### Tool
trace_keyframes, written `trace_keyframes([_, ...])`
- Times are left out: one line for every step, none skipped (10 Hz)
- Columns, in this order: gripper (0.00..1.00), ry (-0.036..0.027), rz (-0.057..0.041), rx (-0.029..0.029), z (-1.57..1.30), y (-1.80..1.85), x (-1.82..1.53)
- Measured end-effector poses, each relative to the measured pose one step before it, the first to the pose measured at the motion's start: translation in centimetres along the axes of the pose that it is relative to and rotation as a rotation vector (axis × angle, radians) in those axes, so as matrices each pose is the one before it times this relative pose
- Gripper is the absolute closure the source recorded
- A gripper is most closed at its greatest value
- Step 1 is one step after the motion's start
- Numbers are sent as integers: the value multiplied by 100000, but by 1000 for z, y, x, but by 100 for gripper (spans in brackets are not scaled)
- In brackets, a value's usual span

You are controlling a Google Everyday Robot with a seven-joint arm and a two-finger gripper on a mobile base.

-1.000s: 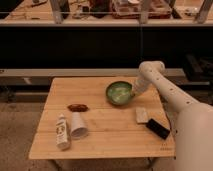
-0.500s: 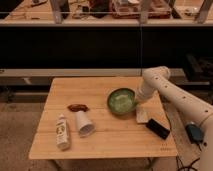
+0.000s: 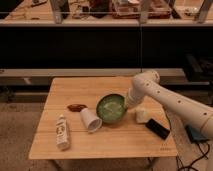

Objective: Drag the ceramic bowl in a circle

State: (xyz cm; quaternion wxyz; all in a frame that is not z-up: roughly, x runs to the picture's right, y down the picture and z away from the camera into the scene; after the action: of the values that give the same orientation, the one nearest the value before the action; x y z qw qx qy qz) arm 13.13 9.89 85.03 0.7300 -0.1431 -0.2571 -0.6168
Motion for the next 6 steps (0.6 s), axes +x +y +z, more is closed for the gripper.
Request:
trace_keyframes([82,-66,-1666,1128,280,-1160,295])
trace_keyframes([82,-111,-1104,967,290,-789,411])
trace_keyframes([82,-486,-716,1511,517,-869,617])
trace_keyframes([82,-353,286,1672,451,-448,735])
trace_keyframes([82,-121,295,1240,309,-286,613])
trace_keyframes([82,169,394,1484,392,-357,1025])
